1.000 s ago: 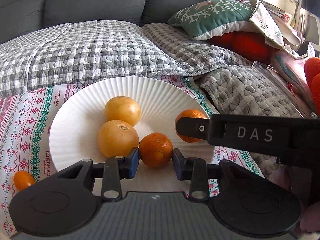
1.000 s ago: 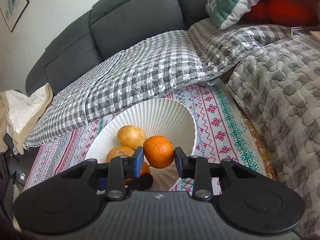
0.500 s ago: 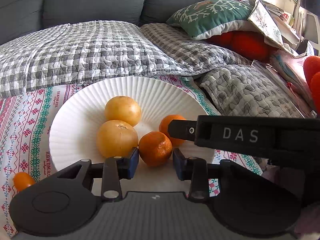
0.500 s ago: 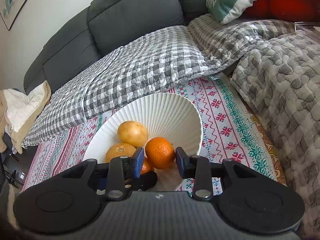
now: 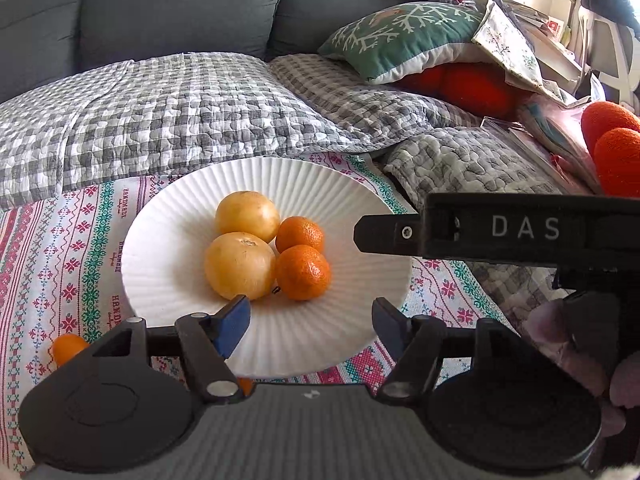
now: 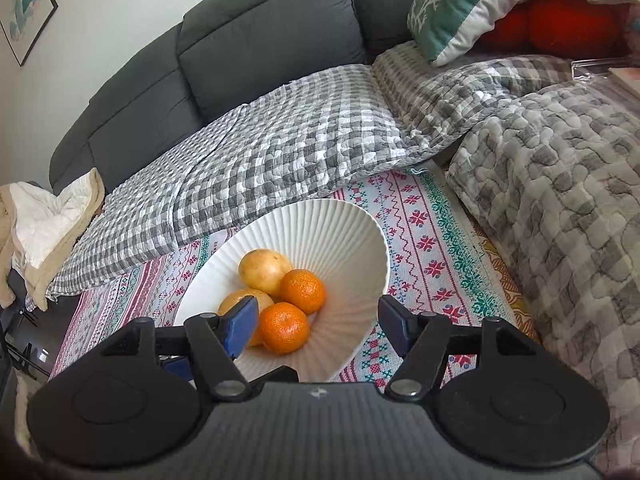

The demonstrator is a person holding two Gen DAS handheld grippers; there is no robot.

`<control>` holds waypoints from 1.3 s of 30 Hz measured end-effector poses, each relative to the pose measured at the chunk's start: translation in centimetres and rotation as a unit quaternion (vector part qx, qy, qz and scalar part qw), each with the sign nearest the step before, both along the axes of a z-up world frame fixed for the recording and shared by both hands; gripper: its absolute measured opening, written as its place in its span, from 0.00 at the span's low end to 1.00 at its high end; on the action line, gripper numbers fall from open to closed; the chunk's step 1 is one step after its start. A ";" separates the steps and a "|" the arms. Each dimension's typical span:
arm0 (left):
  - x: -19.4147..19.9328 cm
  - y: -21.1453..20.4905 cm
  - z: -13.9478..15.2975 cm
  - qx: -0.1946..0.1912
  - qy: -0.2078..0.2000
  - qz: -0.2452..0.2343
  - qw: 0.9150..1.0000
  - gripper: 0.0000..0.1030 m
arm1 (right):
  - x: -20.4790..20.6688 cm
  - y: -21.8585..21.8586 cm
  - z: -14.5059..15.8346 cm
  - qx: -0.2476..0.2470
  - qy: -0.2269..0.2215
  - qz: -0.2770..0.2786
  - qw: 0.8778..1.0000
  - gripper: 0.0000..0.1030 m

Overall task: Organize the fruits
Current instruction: 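Lift both tools from the plate and move toward the remaining small fruits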

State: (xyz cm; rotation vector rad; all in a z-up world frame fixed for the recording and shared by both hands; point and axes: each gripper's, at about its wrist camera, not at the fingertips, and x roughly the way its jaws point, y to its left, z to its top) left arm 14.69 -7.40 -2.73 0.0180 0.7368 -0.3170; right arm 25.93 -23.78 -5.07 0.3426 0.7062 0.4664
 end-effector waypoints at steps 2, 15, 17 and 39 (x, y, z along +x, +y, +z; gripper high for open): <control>-0.7 0.4 0.4 0.005 -0.005 -0.005 1.000 0.70 | -0.6 -0.2 0.2 -0.011 -0.004 0.003 1.000 0.67; -5.5 4.4 2.0 0.021 -0.006 -0.001 1.000 0.93 | -5.6 -0.5 1.6 -0.075 -0.055 0.031 0.995 0.94; -6.2 5.0 1.9 0.021 -0.009 -0.001 1.000 0.93 | -6.3 -0.5 1.6 -0.085 -0.059 0.036 0.994 0.95; -13.0 10.5 -1.3 0.049 -0.005 -0.041 0.998 0.93 | -11.3 0.2 -0.4 -0.134 -0.075 0.091 0.984 1.00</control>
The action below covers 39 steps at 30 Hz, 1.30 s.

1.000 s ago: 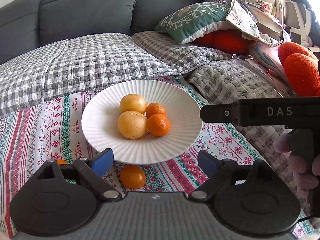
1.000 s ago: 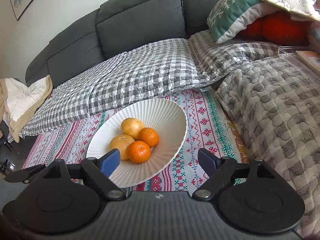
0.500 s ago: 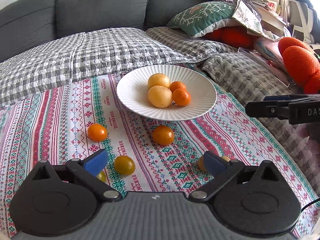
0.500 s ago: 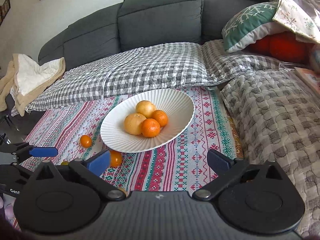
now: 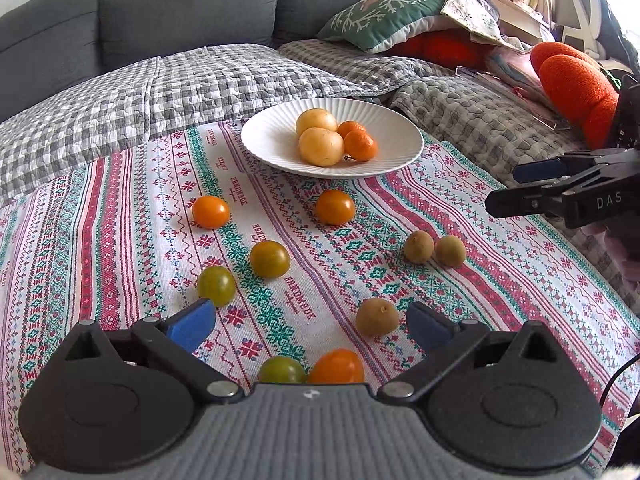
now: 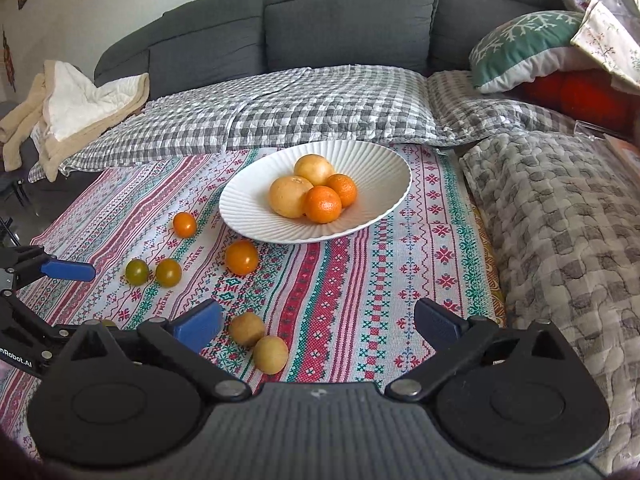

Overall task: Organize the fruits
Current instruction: 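Lift both tools from the plate and move toward the remaining small fruits, then grasp an orange tomato with the left tool while the right tool carries a brown fruit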

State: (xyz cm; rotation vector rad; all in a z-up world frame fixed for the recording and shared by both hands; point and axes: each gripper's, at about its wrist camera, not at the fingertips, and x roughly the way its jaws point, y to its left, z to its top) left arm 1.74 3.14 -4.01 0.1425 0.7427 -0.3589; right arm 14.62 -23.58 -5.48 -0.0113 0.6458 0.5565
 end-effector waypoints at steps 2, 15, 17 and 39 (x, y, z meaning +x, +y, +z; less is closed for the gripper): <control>-0.5 0.4 -0.3 0.000 0.003 -0.005 1.000 0.93 | -0.3 0.3 -0.2 -0.002 0.001 0.007 1.000 1.00; -2.4 1.0 -0.7 0.017 0.024 -0.061 0.998 0.69 | -1.6 3.0 -1.6 -0.049 -0.001 0.065 0.997 0.99; -2.6 0.9 -0.6 0.016 0.031 -0.072 0.997 0.61 | -1.7 3.2 -1.8 -0.055 0.001 0.070 0.996 0.99; -1.2 -1.2 -2.3 0.031 0.062 -0.068 0.995 0.26 | -0.6 4.1 -3.4 -0.081 0.033 0.078 0.993 0.47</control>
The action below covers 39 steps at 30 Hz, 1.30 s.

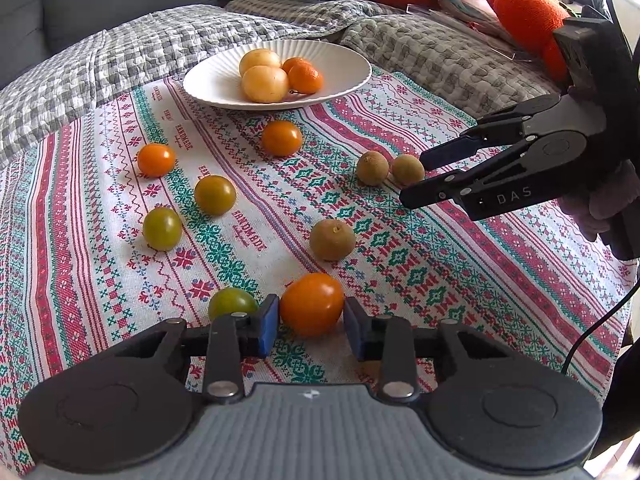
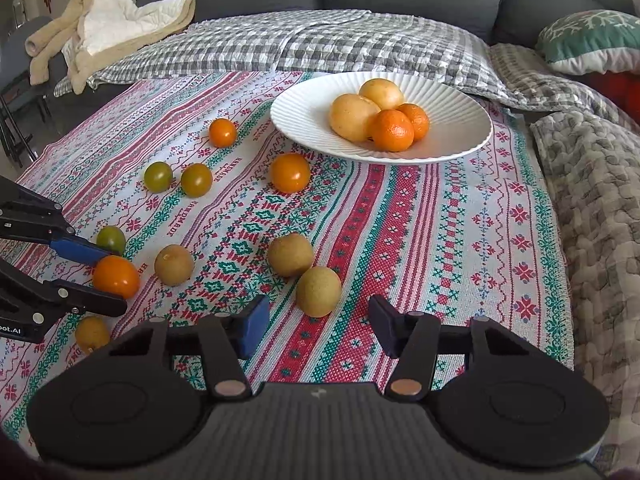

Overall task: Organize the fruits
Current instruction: 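Grasp an orange tomato with the left tool while the right tool carries a brown fruit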

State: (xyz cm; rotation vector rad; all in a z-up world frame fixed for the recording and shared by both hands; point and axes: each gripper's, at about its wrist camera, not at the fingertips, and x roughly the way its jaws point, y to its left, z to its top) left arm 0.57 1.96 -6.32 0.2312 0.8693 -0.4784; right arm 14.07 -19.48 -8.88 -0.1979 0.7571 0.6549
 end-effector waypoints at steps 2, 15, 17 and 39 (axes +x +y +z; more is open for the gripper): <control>0.1 -0.2 0.0 -0.001 0.000 0.003 1.000 0.26 | 0.0 0.1 0.1 0.001 -0.001 0.003 1.000 0.43; 1.1 -0.3 0.7 -0.019 0.004 0.026 0.999 0.24 | 0.5 0.4 0.7 0.011 -0.002 -0.001 1.000 0.21; 1.4 -0.3 1.0 -0.025 0.003 0.031 0.999 0.24 | 0.5 0.1 1.0 0.019 -0.002 -0.003 1.000 0.21; 6.1 -4.4 4.9 -0.069 -0.044 0.063 0.995 0.24 | 4.6 -4.4 4.4 0.126 -0.008 -0.091 0.988 0.21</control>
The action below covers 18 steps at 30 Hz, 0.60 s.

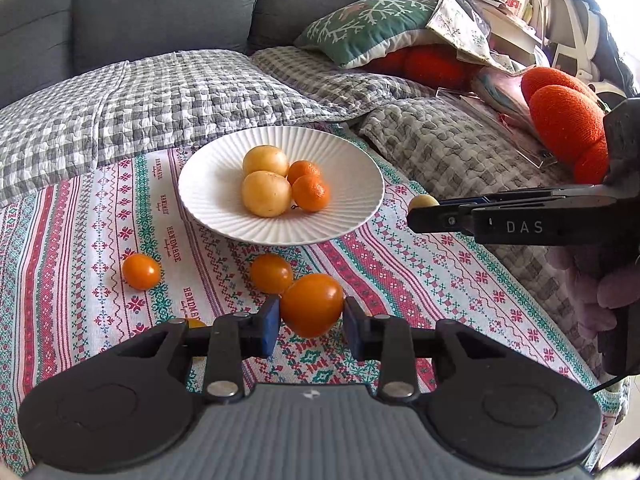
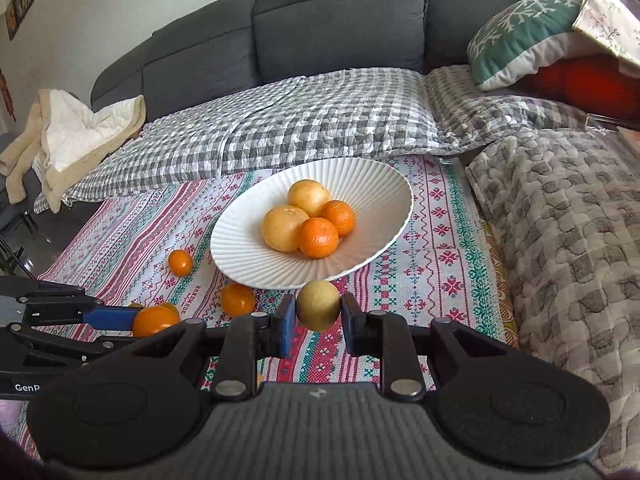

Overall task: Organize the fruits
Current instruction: 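Grasp an orange tomato with the left tool while the right tool carries a brown fruit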

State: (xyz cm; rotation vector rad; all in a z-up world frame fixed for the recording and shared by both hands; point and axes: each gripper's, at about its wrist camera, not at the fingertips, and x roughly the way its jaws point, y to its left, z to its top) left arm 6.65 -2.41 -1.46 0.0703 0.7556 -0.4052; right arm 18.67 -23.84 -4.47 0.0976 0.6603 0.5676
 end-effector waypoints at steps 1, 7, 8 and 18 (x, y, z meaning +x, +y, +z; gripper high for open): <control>0.3 -0.1 0.1 -0.002 0.000 0.004 1.000 0.24 | 0.2 -0.1 0.1 0.004 0.000 -0.003 1.000 0.21; 2.4 -0.5 0.6 -0.021 0.001 0.037 0.999 0.24 | 1.9 -0.6 0.5 0.032 0.007 -0.029 0.999 0.21; 2.8 -0.4 0.6 -0.024 0.001 0.045 0.999 0.24 | 2.3 -0.7 0.5 0.037 0.012 -0.035 0.999 0.21; 6.9 0.0 0.7 -0.028 -0.006 0.106 0.994 0.24 | 4.6 -0.1 -0.2 0.043 0.027 -0.059 0.997 0.21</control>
